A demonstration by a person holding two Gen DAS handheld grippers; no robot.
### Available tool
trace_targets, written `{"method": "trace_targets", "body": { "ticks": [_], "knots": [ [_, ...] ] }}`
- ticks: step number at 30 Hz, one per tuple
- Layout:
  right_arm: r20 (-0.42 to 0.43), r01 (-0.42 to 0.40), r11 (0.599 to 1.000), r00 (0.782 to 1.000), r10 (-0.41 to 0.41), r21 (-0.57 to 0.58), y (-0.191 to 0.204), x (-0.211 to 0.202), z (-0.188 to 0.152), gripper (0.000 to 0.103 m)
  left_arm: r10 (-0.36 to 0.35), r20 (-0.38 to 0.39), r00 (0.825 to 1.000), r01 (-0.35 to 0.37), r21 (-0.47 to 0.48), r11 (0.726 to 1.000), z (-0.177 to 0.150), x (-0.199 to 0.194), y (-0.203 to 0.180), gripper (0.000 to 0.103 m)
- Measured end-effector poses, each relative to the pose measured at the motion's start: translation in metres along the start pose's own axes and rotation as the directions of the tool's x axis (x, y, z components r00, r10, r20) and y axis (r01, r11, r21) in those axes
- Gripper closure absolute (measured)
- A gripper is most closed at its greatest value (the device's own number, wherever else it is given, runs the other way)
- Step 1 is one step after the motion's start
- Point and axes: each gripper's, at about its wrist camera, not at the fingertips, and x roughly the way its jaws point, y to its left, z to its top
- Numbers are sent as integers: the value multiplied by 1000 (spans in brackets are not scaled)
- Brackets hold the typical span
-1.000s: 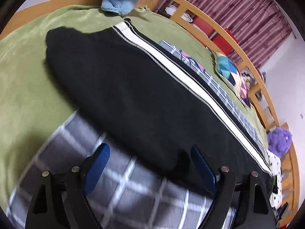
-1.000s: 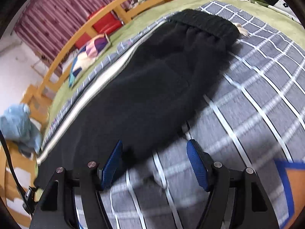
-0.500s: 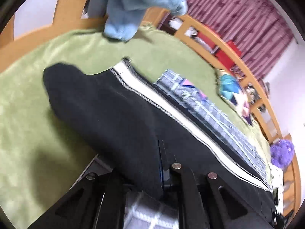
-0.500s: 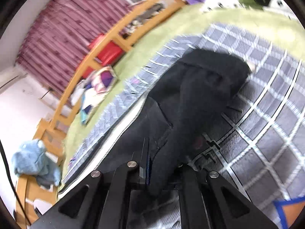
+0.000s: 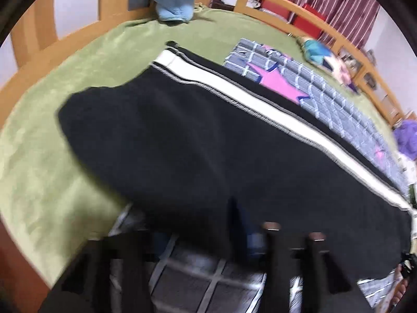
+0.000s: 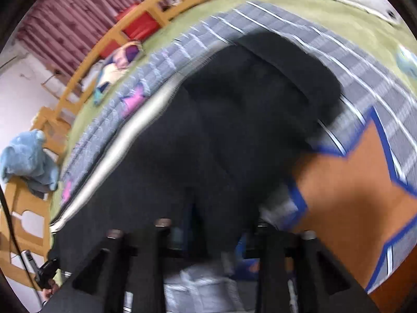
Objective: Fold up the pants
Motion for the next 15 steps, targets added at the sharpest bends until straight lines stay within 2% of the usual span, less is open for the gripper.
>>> {"method": "trace_targets", "body": {
  "ticks": [3, 6, 10, 11, 12, 13, 14, 15],
  "knots": [
    [66, -57, 997, 996, 54, 54, -19, -21, -17, 49, 9, 43, 999, -11, 37, 999, -9, -22, -1, 37],
    [156, -75, 992, 986, 59, 99, -29, -30, -7, 38, 9, 54, 999, -10, 21, 1000, -15, -34, -3, 36],
    [186, -139, 970, 977, 101, 199, -44, -2, 19, 33, -37, 45, 998, 40, -62, 997, -26, -42, -2, 36],
    [181, -150, 958, 978, 107, 245, -48, 11, 27, 34, -46, 43, 998, 49, -77, 996, -29, -43, -3, 36],
    [192, -161, 942, 976, 107, 295, -51, 20, 36, 57, -50, 41, 998, 53, -81, 995, -31, -46, -3, 36],
    [181, -139, 938, 980, 84, 316, -50, 25, 42, 74, -44, 42, 998, 47, -76, 996, -31, -45, -7, 36],
    [171, -111, 955, 983, 65, 274, -41, 23, 54, 81, -35, 49, 998, 38, -68, 997, -32, -49, -7, 36],
    [209, -110, 973, 976, 67, 204, -34, 10, 64, 83, -26, 60, 998, 29, -60, 998, -33, -53, -7, 36]
  ]
}}
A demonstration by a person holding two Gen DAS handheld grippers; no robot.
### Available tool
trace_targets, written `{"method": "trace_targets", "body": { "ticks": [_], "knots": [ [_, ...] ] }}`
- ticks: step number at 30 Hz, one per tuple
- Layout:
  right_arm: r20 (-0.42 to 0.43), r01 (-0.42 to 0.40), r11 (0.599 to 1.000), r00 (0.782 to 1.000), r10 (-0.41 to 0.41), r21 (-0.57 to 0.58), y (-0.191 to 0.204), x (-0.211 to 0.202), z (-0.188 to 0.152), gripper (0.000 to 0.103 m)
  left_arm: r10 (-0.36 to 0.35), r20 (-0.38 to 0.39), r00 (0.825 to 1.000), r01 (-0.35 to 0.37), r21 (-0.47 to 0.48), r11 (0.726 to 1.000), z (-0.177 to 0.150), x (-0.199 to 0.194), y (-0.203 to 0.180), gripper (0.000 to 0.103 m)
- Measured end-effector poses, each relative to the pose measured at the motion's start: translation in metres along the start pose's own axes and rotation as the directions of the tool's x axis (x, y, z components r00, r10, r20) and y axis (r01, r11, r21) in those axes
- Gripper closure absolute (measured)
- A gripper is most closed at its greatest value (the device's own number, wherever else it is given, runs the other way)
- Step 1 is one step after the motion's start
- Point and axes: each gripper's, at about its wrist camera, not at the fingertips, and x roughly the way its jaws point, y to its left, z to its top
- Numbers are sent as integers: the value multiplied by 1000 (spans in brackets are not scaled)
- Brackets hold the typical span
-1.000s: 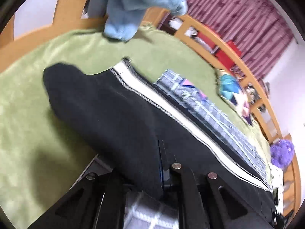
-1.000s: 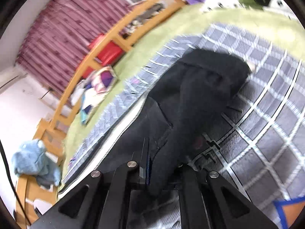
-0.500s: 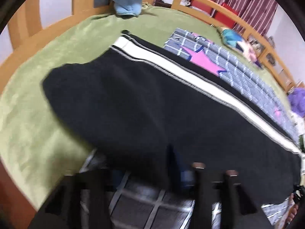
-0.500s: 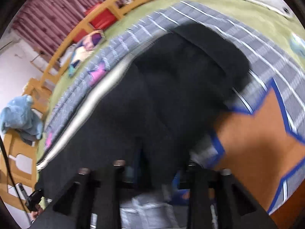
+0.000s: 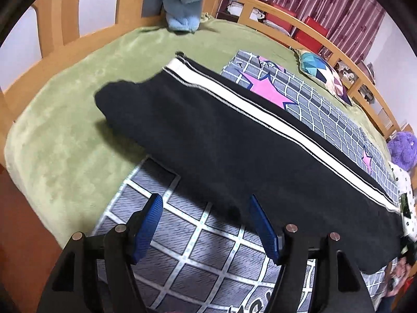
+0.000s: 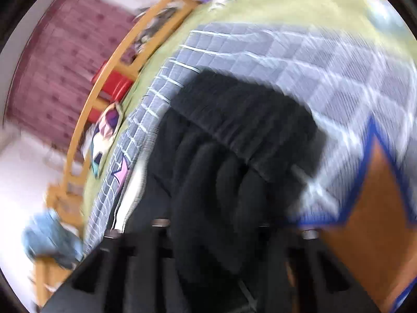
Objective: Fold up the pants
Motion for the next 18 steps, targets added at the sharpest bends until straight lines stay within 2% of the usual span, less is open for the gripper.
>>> {"method": "trace_targets", "body": {
  "ticks": [2, 3, 4, 6, 7, 9, 10, 12, 13, 14, 18],
  "knots": [
    [49, -89, 993, 994, 93, -79, 13, -23, 16, 83, 16, 13, 1000, -16, 7, 1000, 1, -5, 3, 36],
    [71, -131, 988, 988, 137, -81, 14, -32, 22, 82, 19, 19, 1000, -19, 3, 1000, 1, -7, 6, 36],
    [85, -119, 989, 988, 127, -84, 16, -33, 27, 81, 17, 23, 1000, -17, -5, 1000, 1, -8, 10, 36],
    [67, -9, 990, 998, 18, -141, 21, -19, 30, 74, 23, 22, 1000, -22, -19, 1000, 1, -3, 18, 36],
    [25, 45, 983, 999, -41, -177, 22, -4, 29, 71, 32, 16, 999, -31, -33, 999, 2, 0, 23, 36],
    [-93, 147, 964, 981, -171, -221, 14, 20, 23, 64, 25, 9, 1000, -25, -65, 998, 4, 6, 33, 36],
    [-122, 155, 963, 975, -185, -220, 7, 22, 21, 63, 11, 11, 1000, -10, -82, 997, 6, 9, 39, 36],
    [-111, 142, 970, 980, -166, -199, -6, 10, 15, 59, -1, 17, 1000, 3, -101, 995, 12, 14, 49, 36],
    [-77, 168, 966, 980, -186, -196, -10, -4, 12, 52, 2, 20, 1000, 0, -109, 994, 17, 17, 53, 36],
    [-47, 191, 960, 978, -204, -205, -11, -17, 8, 50, 2, 25, 1000, 1, -114, 993, 22, 20, 57, 36],
    [-2, 253, 935, 965, -261, -248, -6, -54, -4, 50, 33, 40, 999, -28, -111, 993, 51, 39, 72, 38]
  ]
}}
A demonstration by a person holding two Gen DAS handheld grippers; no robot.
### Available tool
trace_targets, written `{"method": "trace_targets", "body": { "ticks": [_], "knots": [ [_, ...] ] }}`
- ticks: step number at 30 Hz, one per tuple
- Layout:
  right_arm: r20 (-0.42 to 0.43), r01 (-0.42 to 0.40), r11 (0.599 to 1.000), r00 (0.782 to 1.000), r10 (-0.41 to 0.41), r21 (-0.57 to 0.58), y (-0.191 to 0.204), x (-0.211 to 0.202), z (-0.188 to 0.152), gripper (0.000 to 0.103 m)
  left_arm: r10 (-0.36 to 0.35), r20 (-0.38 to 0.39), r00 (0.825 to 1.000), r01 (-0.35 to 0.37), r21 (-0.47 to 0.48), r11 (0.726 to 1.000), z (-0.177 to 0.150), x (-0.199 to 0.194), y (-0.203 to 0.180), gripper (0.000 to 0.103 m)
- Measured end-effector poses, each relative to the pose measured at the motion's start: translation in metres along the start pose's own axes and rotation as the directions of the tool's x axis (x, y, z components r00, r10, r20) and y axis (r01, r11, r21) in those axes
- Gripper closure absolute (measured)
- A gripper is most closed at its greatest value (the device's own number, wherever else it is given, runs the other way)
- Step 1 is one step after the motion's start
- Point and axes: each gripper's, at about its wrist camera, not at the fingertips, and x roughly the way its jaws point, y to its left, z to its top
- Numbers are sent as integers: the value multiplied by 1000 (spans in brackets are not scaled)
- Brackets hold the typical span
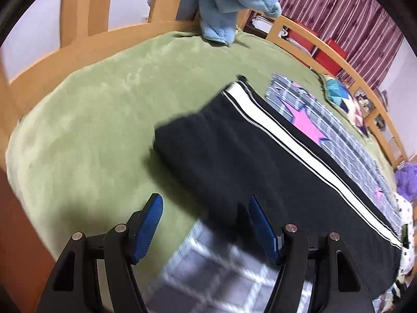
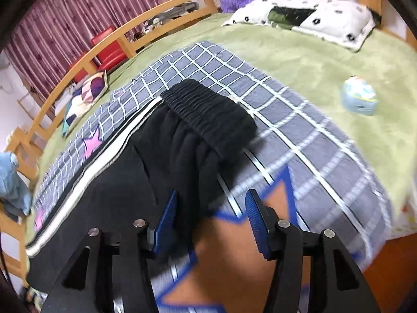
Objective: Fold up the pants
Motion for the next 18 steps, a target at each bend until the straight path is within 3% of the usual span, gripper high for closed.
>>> {"method": "trace_targets", "body": {
  "ticks": [3, 5, 6, 8, 12, 18],
  "knots": [
    [8, 51, 998, 999, -51, -25, 11, -24, -20, 50, 41, -4, 999, -41, -27, 999, 19, 19, 11, 38],
    [19, 54, 998, 998, -53, -32, 19, -41, -38, 50, -20, -47, 999, 16, -94, 995, 28, 39, 22, 38],
    [25, 50, 998, 998, -49, -36, 24, -48, -48, 50, -57, -64, 996, 49, -127, 991, 32, 48, 28, 44],
    [30, 55, 997, 998, -53, -53, 40, -55, -63, 50, -83, -45, 996, 74, -172, 982, 38, 57, 36, 59],
    [33, 46, 993, 999, -43, -113, 79, -59, -88, 50, -183, -22, 983, 173, -227, 958, 35, 62, 52, 65],
    [72, 51, 980, 997, -38, -190, 133, -58, -113, 50, -145, 9, 989, 145, -171, 975, 33, 60, 40, 63]
  ]
}}
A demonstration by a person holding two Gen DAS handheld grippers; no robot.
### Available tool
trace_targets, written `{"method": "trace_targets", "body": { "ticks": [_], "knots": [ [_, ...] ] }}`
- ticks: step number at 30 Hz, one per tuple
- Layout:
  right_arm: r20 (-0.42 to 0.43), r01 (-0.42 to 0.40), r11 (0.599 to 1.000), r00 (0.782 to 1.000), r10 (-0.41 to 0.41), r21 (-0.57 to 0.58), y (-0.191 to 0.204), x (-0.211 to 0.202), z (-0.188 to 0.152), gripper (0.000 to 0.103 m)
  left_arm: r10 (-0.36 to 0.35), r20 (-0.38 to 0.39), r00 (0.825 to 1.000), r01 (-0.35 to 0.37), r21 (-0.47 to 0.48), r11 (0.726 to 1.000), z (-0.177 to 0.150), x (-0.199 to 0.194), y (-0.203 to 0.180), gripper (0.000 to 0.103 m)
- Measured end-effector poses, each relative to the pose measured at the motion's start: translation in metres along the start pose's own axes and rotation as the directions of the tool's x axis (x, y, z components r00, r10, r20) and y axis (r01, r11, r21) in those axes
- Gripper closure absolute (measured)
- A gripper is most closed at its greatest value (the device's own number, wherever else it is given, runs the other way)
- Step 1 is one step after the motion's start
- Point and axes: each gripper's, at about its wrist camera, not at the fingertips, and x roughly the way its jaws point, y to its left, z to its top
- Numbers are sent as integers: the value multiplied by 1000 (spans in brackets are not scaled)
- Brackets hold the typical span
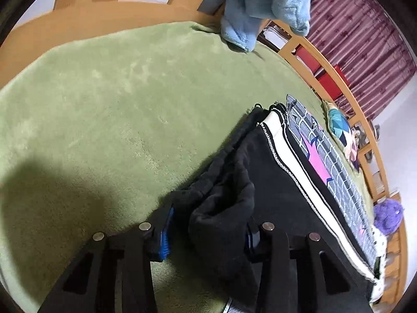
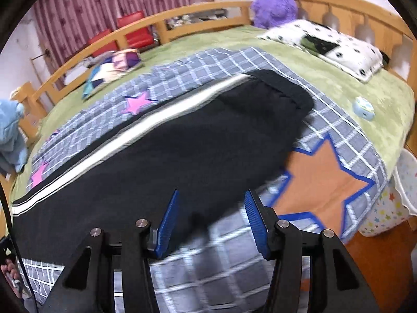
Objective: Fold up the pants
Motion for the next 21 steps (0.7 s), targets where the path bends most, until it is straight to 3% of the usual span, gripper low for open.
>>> {"method": "trace_targets", "body": {
  "ticks": [5, 7, 9, 15, 18, 21],
  "knots": [
    [37, 12, 995, 999, -8, -100, 45, -6, -13, 52, 1, 34, 999, -1, -7, 1000, 5, -14, -5, 68],
    [29, 11, 989, 1000, -7, -148, 61, -8, -16, 52, 14, 85, 996, -20, 65, 998, 6, -30, -22, 71],
    [34, -51, 983, 998, 58, -177, 71, -12, -20, 52, 1, 125, 992, -18, 135, 991, 7, -49, -46, 74],
    [48, -114, 974, 991, 126, -196, 84, -14, -34, 52, -5, 195, 981, -47, 263, 964, 3, -94, -115, 76],
    [41, -149, 979, 987, 156, -136, 74, -13, -42, 52, -65, 224, 972, -20, 359, 933, -15, -117, -164, 76],
    [33, -188, 975, 981, 193, -119, 61, -16, -49, 52, -129, 218, 967, 6, 491, 871, -49, -127, -231, 77]
  ]
}}
